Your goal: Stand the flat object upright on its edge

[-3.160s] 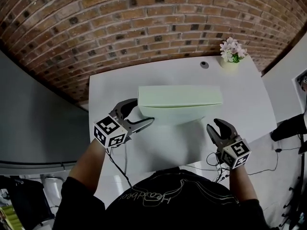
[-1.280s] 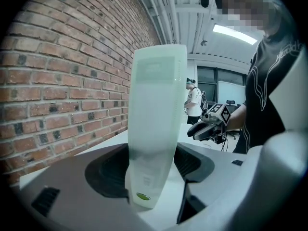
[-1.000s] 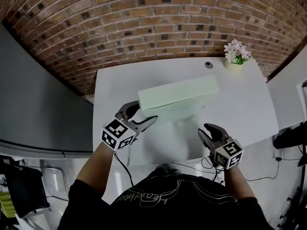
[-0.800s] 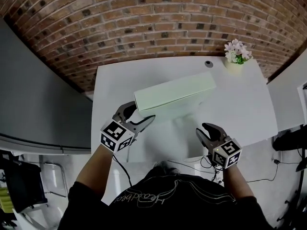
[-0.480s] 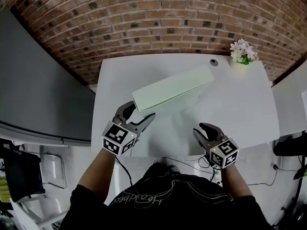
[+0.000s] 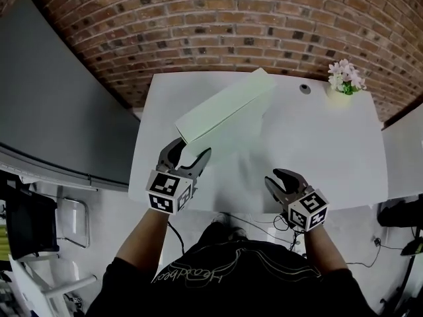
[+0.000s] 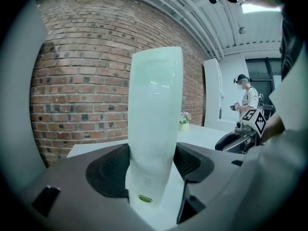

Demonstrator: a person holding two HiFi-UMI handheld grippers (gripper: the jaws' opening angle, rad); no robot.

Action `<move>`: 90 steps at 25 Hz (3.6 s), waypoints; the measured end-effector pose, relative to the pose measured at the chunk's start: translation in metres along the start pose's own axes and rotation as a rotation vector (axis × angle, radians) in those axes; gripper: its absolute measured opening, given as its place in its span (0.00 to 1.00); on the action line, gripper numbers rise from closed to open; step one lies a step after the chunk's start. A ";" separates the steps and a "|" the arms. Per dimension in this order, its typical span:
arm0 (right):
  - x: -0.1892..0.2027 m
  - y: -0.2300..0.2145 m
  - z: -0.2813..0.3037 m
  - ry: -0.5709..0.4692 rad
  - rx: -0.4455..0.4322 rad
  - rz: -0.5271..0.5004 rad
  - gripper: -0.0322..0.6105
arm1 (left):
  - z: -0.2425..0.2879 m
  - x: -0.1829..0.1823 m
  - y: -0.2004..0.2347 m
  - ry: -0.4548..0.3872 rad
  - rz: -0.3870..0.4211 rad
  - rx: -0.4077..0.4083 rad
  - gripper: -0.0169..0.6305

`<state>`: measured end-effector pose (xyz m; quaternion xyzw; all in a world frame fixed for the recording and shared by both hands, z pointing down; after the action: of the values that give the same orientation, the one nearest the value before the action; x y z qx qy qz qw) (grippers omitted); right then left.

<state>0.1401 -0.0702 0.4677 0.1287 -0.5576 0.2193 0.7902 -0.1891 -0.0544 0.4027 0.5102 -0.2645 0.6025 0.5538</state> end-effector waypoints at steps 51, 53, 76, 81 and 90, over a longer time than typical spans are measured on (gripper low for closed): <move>0.014 -0.041 -0.048 -0.095 -0.024 0.261 0.18 | 0.075 -0.008 -0.040 -0.258 -0.233 -0.669 0.47; 0.013 -0.048 -0.045 -0.091 -0.013 0.276 0.12 | 0.082 -0.013 -0.036 -0.260 -0.231 -0.672 0.47; 0.017 -0.083 -0.025 -0.088 -0.024 0.343 0.06 | 0.125 -0.035 -0.016 -0.255 -0.244 -0.657 0.48; 0.020 -0.080 -0.031 -0.087 -0.019 0.352 0.06 | 0.124 -0.036 -0.015 -0.244 -0.255 -0.634 0.48; 0.023 -0.068 -0.048 -0.070 0.013 0.318 0.06 | 0.100 -0.043 -0.022 -0.257 -0.232 -0.578 0.53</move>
<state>0.2194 -0.1039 0.4752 0.0512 -0.5968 0.3406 0.7247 -0.1419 -0.1543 0.3922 0.4308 -0.4321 0.3662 0.7026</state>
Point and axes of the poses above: the fingertips, and each gripper's own axes: z forward along the fingers, y to its left, x out of its underside, the point moved 10 cm from there along -z, backward along the fingers, and after that the axes turned 14 degrees about -z, right-handed, at the moved point
